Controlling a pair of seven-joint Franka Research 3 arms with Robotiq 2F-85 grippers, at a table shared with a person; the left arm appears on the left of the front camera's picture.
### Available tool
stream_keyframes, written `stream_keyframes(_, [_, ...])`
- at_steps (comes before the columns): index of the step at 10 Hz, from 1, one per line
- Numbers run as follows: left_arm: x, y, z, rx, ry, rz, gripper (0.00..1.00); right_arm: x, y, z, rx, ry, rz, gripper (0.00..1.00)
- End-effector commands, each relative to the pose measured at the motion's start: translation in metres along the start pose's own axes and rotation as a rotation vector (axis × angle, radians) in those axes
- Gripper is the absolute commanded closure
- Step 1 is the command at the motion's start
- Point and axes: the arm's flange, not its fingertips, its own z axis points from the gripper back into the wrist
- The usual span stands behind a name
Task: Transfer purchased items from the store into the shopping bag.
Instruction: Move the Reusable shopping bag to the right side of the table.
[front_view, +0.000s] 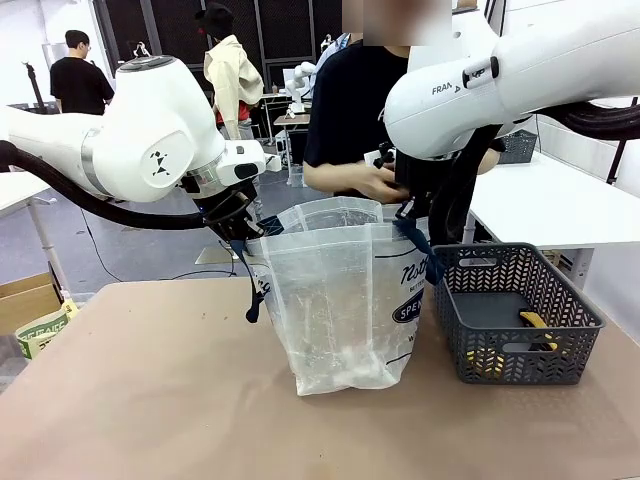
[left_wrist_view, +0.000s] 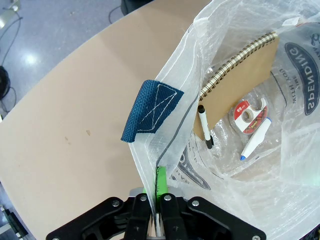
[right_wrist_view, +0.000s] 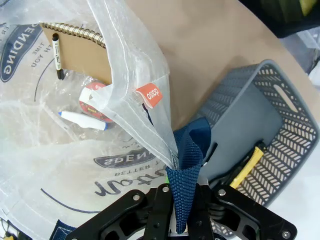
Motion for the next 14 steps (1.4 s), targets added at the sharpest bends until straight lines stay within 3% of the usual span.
stream_keyframes(1, [-0.0013,0.0007,-0.0013,0.001,-0.001,0.007,1.0,-0.0007,-0.0012,-0.0005,-0.002,0.001,-0.002,1.0])
stream_keyframes(14, [-0.0013,0.0007,-0.0013,0.001,-0.001,0.007,1.0,-0.0007,-0.0012,-0.0005,-0.002,0.001,-0.002,1.0])
